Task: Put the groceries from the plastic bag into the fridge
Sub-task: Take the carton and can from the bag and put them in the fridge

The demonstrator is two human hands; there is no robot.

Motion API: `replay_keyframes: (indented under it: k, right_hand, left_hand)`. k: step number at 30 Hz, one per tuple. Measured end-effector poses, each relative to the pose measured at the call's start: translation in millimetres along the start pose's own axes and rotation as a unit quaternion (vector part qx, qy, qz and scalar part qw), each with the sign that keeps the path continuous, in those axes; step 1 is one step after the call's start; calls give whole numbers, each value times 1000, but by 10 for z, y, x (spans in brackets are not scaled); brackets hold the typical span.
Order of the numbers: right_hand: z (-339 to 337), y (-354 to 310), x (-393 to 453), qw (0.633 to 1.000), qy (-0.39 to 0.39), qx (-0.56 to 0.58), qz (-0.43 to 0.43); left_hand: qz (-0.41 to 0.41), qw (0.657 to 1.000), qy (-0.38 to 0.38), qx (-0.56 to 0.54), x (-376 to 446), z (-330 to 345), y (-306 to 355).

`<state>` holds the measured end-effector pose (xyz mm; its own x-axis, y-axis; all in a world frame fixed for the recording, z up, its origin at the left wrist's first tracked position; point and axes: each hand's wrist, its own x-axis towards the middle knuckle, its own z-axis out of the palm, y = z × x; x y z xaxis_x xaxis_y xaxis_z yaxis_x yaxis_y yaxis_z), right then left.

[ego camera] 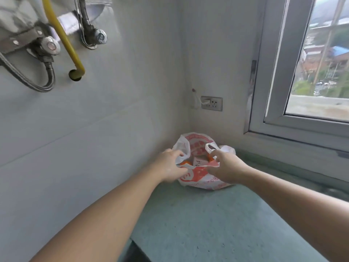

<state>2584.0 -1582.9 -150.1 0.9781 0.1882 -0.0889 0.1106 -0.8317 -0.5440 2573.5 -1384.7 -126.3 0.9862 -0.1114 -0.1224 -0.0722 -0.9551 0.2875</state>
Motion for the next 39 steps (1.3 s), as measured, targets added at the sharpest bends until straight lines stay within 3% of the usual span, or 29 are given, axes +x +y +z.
replay_keyframes:
  k: [7,12,16,20,24,28,33,39]
  right_hand:
    - [378,-6,716,1000,19,18,11]
    - [598,96,1261,998,19,-51,30]
    - [852,387,1524,993,22,-95,70]
    - [1011,648,1641,977,7,-172,129]
    - [1122,730,1684,968,-45,-191,157]
    - [1247,728,1789,969,-76,-184,145]
    - [1340,752,1813,972,-100,-162,141]
    - [1432,720,1784,964,-108,-197,142]
  left_hand:
    - [51,998,-14,-41,826,287,-103]
    - [88,994,-18,-63,1497,617,-237]
    - [89,993,-83,-13,1853,907,-389]
    - [72,993,-88,8,2134,1182,-645]
    - [144,985,-80,53,2274,1233,-633]
    - [202,971,-80,104,2435,1273,-559]
    - [198,963,-138,119,2601,1353,-545]
    - [211,963,-138,101,2720,1452,-517]
